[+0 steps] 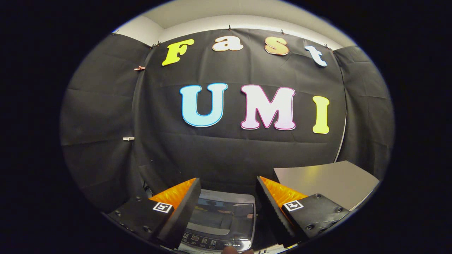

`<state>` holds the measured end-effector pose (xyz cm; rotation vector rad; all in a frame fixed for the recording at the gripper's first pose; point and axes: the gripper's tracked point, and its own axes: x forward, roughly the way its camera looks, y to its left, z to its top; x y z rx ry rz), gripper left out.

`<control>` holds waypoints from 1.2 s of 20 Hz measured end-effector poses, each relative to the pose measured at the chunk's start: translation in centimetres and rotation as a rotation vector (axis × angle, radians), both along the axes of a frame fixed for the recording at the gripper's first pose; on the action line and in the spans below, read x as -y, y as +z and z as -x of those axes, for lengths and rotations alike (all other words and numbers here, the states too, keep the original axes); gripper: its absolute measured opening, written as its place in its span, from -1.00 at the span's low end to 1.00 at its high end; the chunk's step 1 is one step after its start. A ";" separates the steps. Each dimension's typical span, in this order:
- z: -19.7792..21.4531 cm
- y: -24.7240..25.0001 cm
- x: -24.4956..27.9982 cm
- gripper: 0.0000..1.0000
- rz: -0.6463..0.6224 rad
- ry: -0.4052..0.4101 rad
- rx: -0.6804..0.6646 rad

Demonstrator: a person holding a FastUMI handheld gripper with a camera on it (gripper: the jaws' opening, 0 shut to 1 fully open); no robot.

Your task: Put the clothes into the washing machine and then close the washing machine lid.

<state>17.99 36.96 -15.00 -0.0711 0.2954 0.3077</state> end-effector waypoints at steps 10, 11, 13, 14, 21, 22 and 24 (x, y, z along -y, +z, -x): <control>6.9 8.2 5.6 0.96 -0.032 -0.017 0.096; 7.5 8.8 6.5 0.96 -0.019 -0.022 0.108; 9.1 10.6 8.1 0.96 -0.014 -0.034 0.145; 10.1 11.6 8.7 0.96 -0.019 -0.038 0.165; 15.7 14.9 13.2 0.95 -0.059 -0.073 0.233; 16.2 15.0 13.7 0.95 -0.062 -0.074 0.235; 16.6 14.9 14.6 0.95 -0.061 -0.080 0.242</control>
